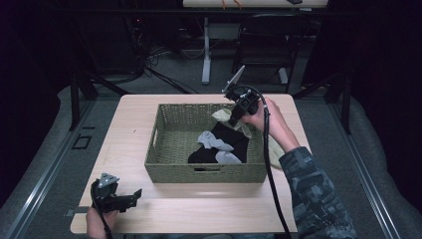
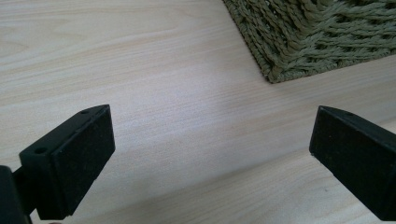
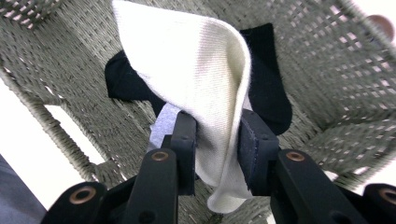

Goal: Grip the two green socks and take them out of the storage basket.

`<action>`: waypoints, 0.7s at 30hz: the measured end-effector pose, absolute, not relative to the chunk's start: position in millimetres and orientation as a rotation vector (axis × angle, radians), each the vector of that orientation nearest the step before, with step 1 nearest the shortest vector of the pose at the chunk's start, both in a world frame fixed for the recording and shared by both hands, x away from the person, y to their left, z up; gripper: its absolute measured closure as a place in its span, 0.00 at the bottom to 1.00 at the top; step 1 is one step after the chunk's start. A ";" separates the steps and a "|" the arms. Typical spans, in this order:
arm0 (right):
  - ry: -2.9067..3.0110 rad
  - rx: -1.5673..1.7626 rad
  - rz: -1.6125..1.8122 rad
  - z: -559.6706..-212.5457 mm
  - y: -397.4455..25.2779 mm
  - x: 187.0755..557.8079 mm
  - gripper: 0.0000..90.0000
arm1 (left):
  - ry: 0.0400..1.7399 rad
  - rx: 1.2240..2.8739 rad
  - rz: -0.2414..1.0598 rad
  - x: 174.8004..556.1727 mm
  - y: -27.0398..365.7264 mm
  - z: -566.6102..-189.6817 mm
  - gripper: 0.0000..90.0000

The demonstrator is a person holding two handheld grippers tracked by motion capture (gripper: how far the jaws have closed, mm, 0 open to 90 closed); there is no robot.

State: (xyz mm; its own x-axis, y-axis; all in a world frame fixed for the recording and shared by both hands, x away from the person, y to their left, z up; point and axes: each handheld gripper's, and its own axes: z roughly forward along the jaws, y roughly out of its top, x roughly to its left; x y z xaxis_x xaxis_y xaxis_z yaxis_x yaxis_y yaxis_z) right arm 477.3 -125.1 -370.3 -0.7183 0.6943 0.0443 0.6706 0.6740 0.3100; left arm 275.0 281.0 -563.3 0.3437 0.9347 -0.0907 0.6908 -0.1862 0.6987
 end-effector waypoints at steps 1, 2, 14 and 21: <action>2.796 1.150 0.484 -366.8 -125.5 476.7 0.77 | 1.418 1.952 0.476 275.1 281.4 -563.4 0.00; 2.796 1.150 0.484 -366.8 -125.5 476.7 0.77 | 1.418 1.952 0.476 275.1 281.4 -563.4 0.00; 2.728 1.164 0.495 -334.9 -146.0 470.4 0.77 | 1.418 1.951 0.477 275.2 280.9 -563.5 0.00; 2.678 1.230 0.499 -326.1 -177.6 465.1 0.78 | 1.415 1.954 0.474 275.4 280.9 -563.4 0.00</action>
State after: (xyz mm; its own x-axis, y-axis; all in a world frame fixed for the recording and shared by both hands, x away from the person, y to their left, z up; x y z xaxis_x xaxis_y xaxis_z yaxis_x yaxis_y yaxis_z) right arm 465.1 -177.6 -326.1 -0.6515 0.7587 0.0006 0.7080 0.6077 0.3597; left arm 275.4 280.9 -563.4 0.3457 0.9339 -0.0914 0.6908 -0.1873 0.6983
